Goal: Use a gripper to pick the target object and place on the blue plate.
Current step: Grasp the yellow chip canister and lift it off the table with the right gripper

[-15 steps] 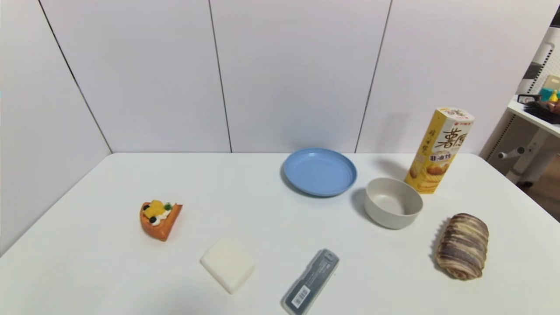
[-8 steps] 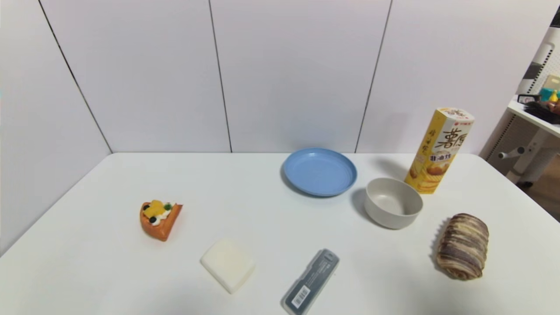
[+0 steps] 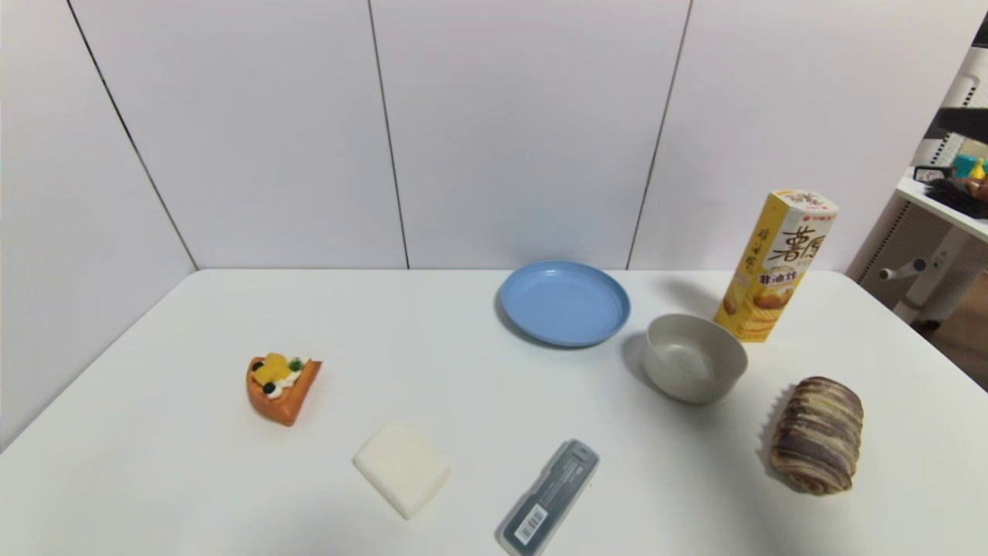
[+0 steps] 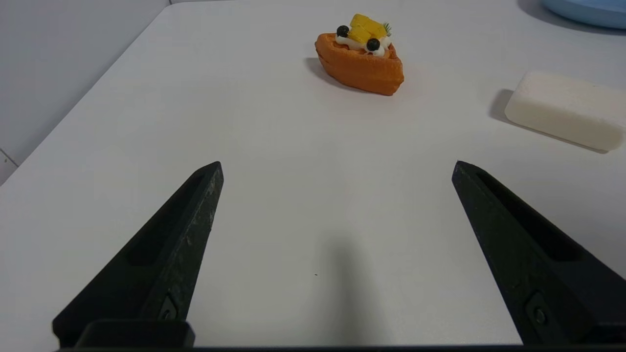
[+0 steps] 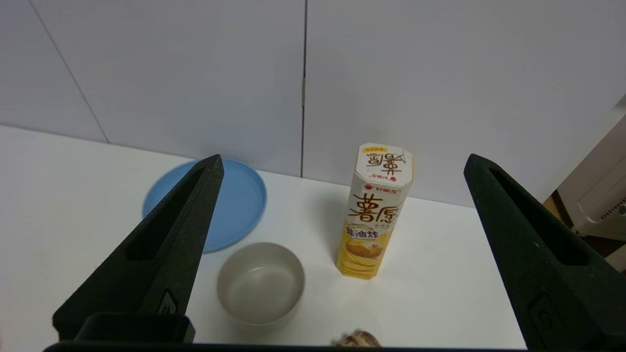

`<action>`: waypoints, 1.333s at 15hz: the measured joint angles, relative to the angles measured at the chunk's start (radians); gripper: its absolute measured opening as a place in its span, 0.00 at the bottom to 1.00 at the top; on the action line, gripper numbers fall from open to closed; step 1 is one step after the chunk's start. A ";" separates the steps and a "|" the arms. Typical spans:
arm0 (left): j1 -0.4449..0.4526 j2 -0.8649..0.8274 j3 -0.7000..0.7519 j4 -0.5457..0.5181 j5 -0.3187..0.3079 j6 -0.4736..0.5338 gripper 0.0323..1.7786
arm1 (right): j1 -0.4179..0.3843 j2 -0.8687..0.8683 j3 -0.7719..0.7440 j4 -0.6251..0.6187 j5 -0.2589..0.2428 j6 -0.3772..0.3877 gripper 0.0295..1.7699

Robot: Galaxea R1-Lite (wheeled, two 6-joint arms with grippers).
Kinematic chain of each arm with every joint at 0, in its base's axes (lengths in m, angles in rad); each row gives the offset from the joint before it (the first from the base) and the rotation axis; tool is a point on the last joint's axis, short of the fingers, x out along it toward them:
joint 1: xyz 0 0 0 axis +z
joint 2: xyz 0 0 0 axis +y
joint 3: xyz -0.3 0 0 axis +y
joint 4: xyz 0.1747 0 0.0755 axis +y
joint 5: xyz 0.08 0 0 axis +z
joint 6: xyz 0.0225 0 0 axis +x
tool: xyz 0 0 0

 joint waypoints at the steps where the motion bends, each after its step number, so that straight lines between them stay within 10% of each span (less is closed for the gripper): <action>1: 0.000 0.000 0.000 0.000 0.000 0.000 0.95 | -0.001 0.030 0.031 -0.039 0.002 -0.025 0.96; 9: 0.000 0.000 0.000 0.000 0.000 0.000 0.95 | -0.039 0.229 0.433 -0.590 -0.016 -0.023 0.96; 20: 0.000 0.000 0.000 0.000 0.000 0.000 0.95 | -0.028 0.535 0.349 -0.706 -0.082 -0.010 0.96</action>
